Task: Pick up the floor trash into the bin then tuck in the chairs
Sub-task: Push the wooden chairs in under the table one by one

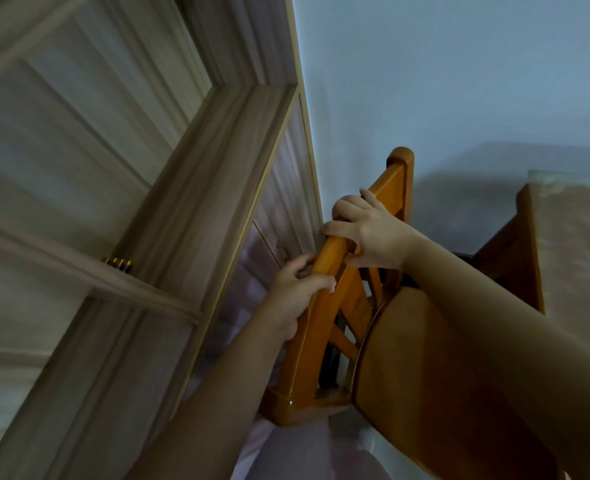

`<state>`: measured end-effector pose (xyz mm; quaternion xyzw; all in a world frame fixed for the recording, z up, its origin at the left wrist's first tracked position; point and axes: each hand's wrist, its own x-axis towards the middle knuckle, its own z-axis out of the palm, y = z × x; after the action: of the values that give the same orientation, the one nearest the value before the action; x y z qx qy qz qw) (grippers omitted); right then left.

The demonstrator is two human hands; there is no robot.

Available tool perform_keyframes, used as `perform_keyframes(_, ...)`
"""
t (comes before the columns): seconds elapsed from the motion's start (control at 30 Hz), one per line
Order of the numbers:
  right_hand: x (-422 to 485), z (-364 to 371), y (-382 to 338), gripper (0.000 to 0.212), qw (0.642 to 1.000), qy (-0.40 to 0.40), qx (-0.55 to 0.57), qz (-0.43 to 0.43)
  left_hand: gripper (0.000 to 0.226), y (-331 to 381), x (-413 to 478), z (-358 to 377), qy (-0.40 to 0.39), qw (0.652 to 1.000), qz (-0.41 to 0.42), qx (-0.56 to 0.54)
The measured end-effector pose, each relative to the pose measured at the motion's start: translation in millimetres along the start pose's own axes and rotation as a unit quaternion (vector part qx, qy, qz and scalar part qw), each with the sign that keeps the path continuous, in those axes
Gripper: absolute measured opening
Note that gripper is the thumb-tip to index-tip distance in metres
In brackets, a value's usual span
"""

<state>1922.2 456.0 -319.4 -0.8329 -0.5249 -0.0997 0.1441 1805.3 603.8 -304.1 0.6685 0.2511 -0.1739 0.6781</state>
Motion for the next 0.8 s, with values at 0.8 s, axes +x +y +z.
perform_keyframes(0.8,-45.7,-6.3,-37.6,0.064,0.993,-0.119,-0.023,0.014,0.043,-53.2,-25.9,23.1,-0.039,0.998,-0.034,-0.033)
